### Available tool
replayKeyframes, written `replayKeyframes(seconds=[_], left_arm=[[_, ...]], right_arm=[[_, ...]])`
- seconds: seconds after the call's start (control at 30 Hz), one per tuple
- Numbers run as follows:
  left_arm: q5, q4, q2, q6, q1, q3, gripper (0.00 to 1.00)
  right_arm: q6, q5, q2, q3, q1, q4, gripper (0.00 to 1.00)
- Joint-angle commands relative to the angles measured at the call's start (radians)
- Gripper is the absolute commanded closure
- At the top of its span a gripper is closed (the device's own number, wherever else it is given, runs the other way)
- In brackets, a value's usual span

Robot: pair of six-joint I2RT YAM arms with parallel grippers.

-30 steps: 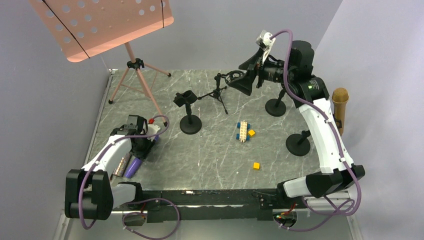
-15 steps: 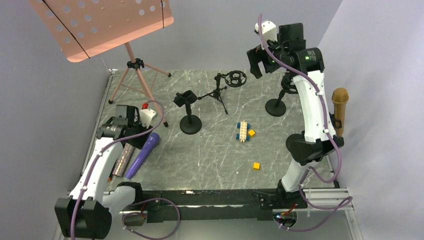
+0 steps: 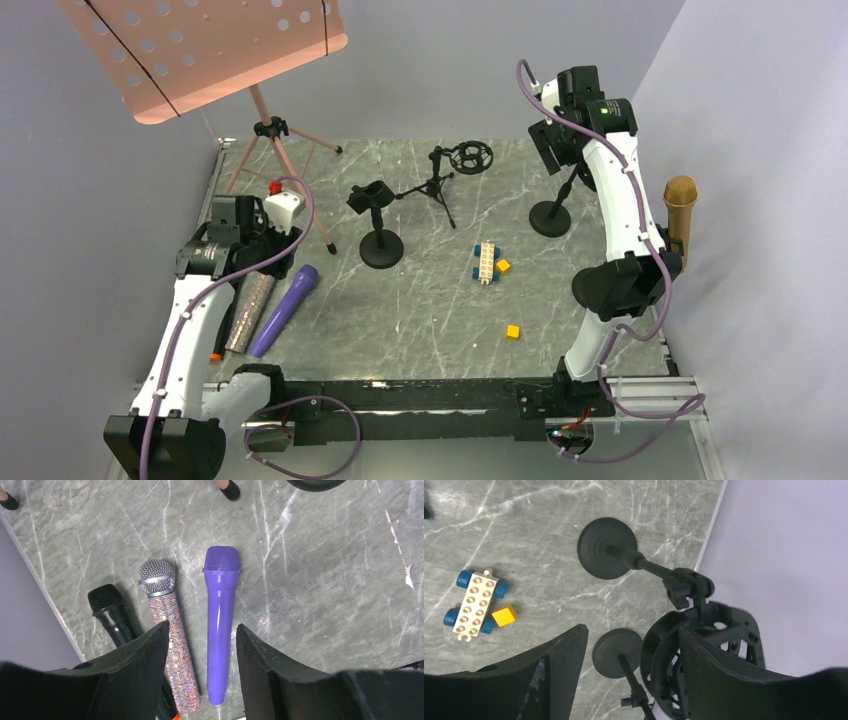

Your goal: Remove the microphone from the stand

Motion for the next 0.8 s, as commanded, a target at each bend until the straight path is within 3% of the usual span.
replayKeyframes(seconds=[0.0, 0.33, 0.63, 0.77], left_arm=[[0.069, 0.011, -0.003, -0.039, 0.012, 0.036, 0.44], [0.095, 0.002, -0.022, -0.043, 0.014, 0.028, 0.45], [0.122, -0.016, -0.01, -0.044, 0.014, 0.074, 0.45], [0.128, -0.018, -0.01, -0.043, 0.014, 0.083, 0.45]], right_arm=[[0.009, 0.058, -0.06, -0.03, -0.014, 0.013, 0.3], [-0.012, -0.056, -0.148, -0.037, -0.014, 0.103, 0.25], [0.006, 0.051, -0.111, 0.014, -0.043, -0.007, 0.3], [0.016, 0.05, -0.097, -0.018, -0.077, -0.048, 0.37]])
